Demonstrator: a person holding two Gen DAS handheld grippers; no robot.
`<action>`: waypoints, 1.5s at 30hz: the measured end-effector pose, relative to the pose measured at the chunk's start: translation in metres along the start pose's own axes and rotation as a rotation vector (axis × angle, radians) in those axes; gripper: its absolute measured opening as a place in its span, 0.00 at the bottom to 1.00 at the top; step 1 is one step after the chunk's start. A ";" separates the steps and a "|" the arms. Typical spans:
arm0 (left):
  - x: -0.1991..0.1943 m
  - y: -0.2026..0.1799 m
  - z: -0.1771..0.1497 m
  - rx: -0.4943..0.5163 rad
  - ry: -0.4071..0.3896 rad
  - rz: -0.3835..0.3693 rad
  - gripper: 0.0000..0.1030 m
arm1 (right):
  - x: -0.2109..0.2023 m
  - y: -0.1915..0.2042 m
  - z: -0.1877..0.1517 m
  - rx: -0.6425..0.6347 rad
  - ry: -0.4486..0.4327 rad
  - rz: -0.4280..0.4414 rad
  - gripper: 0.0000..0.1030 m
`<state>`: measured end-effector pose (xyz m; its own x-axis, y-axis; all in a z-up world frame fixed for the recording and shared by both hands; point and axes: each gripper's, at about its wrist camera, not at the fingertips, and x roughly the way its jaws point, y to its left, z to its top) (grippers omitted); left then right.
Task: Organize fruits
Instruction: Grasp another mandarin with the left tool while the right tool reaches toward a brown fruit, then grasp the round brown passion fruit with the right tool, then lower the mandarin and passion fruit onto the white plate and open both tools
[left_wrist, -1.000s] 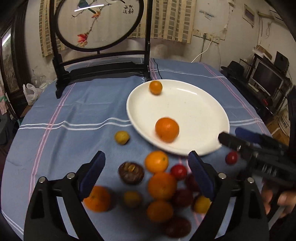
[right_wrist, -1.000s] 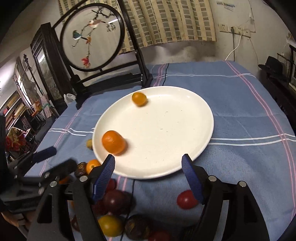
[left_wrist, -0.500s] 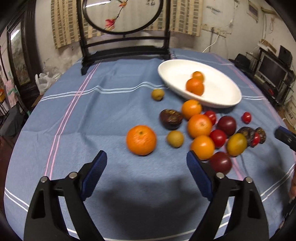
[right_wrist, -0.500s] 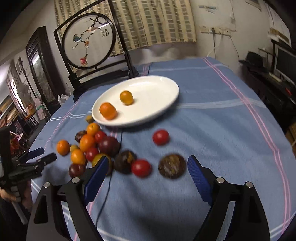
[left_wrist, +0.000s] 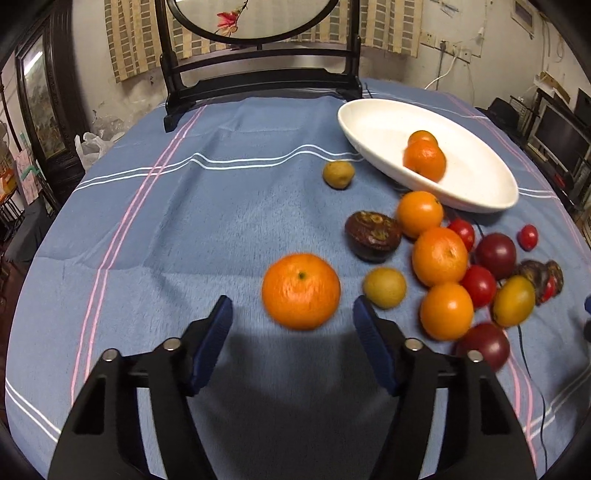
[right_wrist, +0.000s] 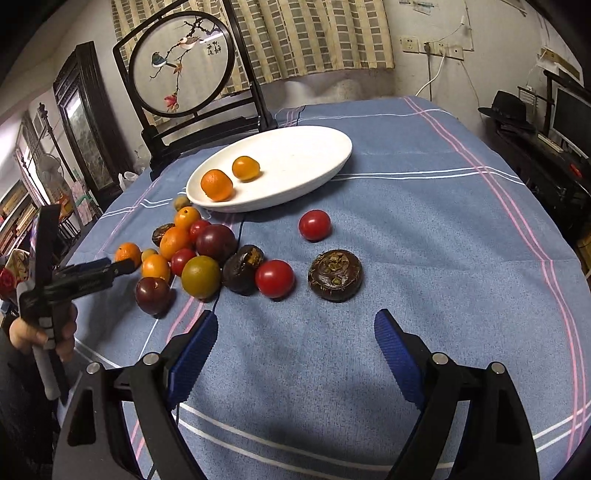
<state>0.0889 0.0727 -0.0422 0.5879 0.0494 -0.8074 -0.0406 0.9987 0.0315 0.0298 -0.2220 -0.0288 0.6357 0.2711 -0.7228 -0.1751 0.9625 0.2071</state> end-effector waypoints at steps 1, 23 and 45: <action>0.003 0.000 0.002 -0.006 0.008 -0.001 0.49 | 0.001 0.000 0.000 -0.001 0.003 -0.001 0.85; -0.042 -0.020 -0.011 0.040 -0.054 -0.112 0.41 | 0.057 -0.011 0.035 -0.161 0.096 -0.182 0.68; -0.059 -0.053 0.035 0.126 -0.106 -0.168 0.41 | 0.027 0.026 0.086 -0.170 -0.033 -0.027 0.42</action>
<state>0.0850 0.0177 0.0243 0.6595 -0.1236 -0.7415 0.1628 0.9865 -0.0196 0.1071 -0.1902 0.0143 0.6657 0.2472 -0.7041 -0.2801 0.9573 0.0713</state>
